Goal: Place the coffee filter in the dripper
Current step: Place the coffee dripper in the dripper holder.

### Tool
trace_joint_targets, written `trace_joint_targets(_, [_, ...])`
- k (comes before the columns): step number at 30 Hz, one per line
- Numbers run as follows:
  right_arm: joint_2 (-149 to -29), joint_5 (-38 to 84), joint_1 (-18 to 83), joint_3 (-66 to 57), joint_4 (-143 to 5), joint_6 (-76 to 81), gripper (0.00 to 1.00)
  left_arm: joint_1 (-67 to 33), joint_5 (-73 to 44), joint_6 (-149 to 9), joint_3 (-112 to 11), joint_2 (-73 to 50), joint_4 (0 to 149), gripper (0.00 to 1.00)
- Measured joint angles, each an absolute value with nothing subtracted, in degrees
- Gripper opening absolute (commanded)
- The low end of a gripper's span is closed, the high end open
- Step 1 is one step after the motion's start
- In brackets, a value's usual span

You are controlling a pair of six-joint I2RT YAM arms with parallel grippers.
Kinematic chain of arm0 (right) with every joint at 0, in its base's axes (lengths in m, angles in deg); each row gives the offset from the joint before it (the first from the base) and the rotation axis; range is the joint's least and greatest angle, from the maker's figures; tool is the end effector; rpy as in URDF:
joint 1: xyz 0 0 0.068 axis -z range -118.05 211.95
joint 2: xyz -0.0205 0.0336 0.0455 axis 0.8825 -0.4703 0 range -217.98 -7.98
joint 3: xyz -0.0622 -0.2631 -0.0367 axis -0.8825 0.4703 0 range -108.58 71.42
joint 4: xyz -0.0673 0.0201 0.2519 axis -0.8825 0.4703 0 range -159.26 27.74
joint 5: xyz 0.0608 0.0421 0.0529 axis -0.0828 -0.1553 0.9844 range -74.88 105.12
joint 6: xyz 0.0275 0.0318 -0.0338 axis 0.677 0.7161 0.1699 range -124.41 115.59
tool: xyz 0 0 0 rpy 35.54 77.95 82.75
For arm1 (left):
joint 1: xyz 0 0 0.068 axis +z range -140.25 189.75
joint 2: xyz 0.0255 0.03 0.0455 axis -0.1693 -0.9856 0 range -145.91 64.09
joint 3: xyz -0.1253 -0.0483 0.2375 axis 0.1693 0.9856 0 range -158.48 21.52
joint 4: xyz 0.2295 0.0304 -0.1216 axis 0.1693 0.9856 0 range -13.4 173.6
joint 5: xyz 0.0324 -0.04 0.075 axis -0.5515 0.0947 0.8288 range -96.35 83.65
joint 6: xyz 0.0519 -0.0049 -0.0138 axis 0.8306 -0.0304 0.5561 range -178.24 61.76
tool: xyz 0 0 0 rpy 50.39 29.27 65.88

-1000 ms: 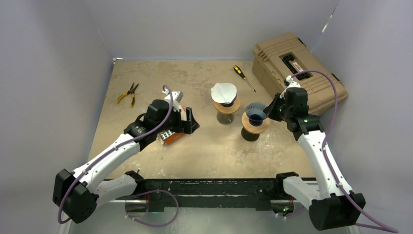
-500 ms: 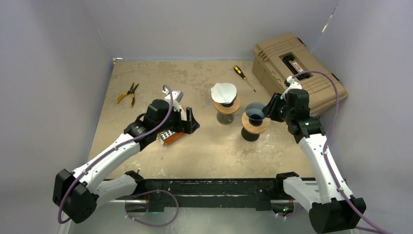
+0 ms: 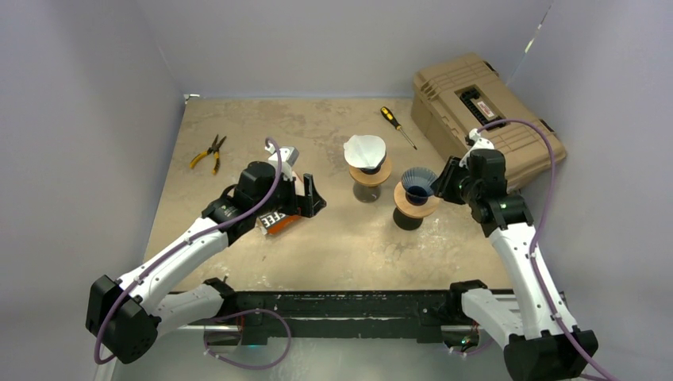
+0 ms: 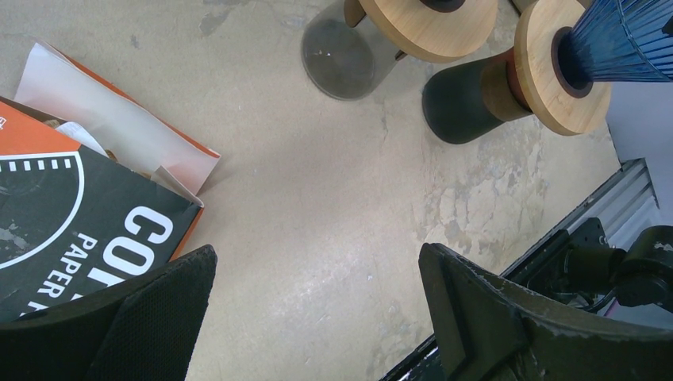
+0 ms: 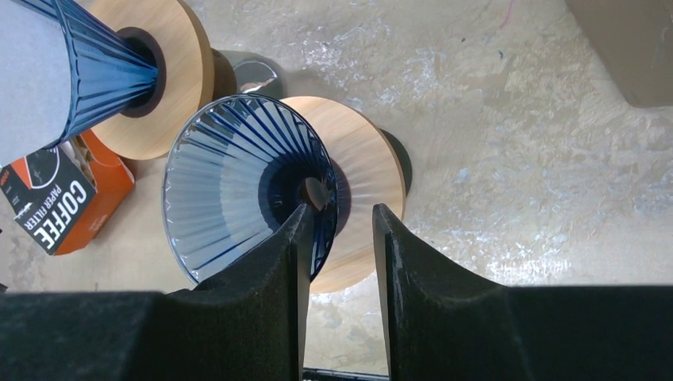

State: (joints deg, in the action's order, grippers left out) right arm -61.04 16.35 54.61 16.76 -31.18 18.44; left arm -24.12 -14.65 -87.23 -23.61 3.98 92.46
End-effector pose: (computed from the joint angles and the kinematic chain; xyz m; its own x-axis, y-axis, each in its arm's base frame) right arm 0.1911 0.0254 0.3261 -0.5998 0.3141 -0.7359 0.0955 0.9412 0.3240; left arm 0.1919 -0.1350 0.2810 -0.6895 -0.1148 -0.7151 0.3659 0.7969 -0.4808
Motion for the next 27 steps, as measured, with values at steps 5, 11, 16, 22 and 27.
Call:
trace_joint_targets(5, [-60.7,16.1,54.6,16.1,-29.3,18.4,0.36,-24.1,-14.5,-87.3,-23.6,4.0,92.5,0.99])
trace_joint_targets(11, [-60.5,16.1,54.6,15.8,-28.2,18.4,0.37,-24.1,-13.5,-87.6,-23.6,4.0,92.5,0.99])
trace_joint_targets(16, [-60.5,15.7,54.6,15.3,-26.5,18.1,0.38,-24.1,-11.4,-87.6,-23.6,4.3,92.7,0.99])
trace_joint_targets(22, [-60.5,15.7,54.6,12.0,-25.1,16.5,0.51,-24.1,-6.7,-87.8,-23.7,6.3,94.3,0.99])
trace_joint_targets(27, [-60.5,16.2,54.6,6.4,-25.1,14.7,0.62,-24.1,-0.9,-88.9,-23.7,7.7,96.2,0.99])
